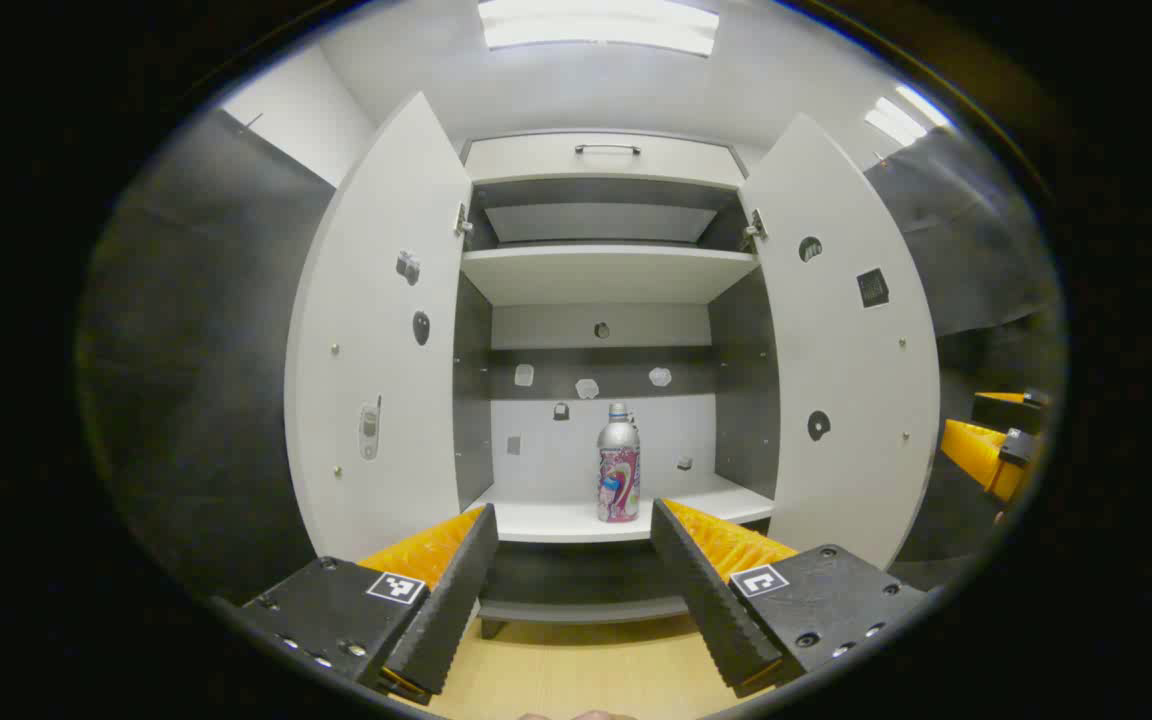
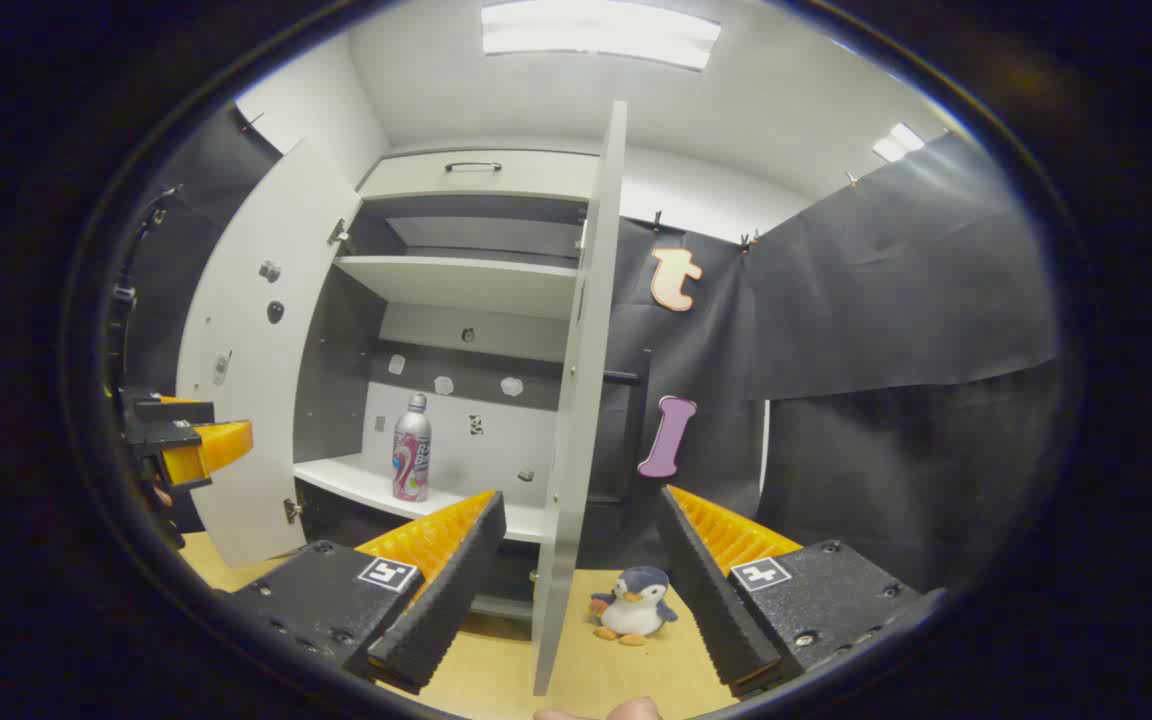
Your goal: Grasp the bottle in the cabinet with the left hand and place it on the coaster, then close the right door with the right hand and the left door with the left hand.
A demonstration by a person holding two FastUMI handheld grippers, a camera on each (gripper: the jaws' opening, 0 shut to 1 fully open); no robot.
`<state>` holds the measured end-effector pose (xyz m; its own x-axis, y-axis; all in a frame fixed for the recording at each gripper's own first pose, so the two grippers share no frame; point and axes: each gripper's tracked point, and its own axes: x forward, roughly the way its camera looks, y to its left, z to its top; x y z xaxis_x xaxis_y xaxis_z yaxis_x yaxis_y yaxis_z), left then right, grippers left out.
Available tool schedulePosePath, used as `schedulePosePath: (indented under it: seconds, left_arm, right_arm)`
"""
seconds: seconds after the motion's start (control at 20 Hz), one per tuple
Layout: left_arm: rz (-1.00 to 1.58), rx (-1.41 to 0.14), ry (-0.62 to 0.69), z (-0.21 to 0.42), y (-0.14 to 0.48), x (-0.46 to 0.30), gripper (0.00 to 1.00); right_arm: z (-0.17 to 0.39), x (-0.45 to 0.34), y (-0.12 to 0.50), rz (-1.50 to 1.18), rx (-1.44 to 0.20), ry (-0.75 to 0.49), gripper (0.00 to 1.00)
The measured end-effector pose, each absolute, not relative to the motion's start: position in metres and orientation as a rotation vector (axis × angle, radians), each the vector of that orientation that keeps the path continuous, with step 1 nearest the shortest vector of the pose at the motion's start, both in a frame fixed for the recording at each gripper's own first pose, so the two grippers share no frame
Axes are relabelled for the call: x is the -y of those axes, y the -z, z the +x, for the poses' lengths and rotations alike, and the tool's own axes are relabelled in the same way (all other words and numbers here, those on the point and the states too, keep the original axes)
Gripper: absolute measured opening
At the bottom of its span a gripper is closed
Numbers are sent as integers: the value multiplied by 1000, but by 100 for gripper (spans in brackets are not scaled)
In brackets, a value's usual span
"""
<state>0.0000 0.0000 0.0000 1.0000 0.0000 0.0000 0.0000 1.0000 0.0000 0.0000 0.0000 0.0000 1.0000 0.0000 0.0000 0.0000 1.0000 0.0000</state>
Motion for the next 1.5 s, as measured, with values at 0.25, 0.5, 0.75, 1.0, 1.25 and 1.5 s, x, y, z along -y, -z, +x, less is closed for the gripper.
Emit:
schedulePosePath:
  seconds: [0.25, 0.5, 0.75, 1.0, 1.25, 1.5]
  left_arm:
    - [4, 28, -23, -3, -17, -7, 94]
    - [1, -4, -37, 2, -13, -9, 94]
    - [-38, 12, -6, 24, -18, 6, 95]
    - [-20, -17, 17, 72, -16, 19, 98]
    - [-10, -34, 57, 125, -9, 34, 98]
    - [-8, -62, 82, 177, 8, 45, 97]
  right_arm:
    - [2, -2, 0, 27, -9, -49, 99]
    - [3, -4, 3, 52, -44, -65, 99]
    - [4, -2, 4, 43, -48, -24, 99]
    - [1, 7, 4, 78, -50, 35, 99]
    - [-13, 35, 4, 78, -43, 136, 99]
    - [-30, 57, 8, 82, -49, 224, 100]
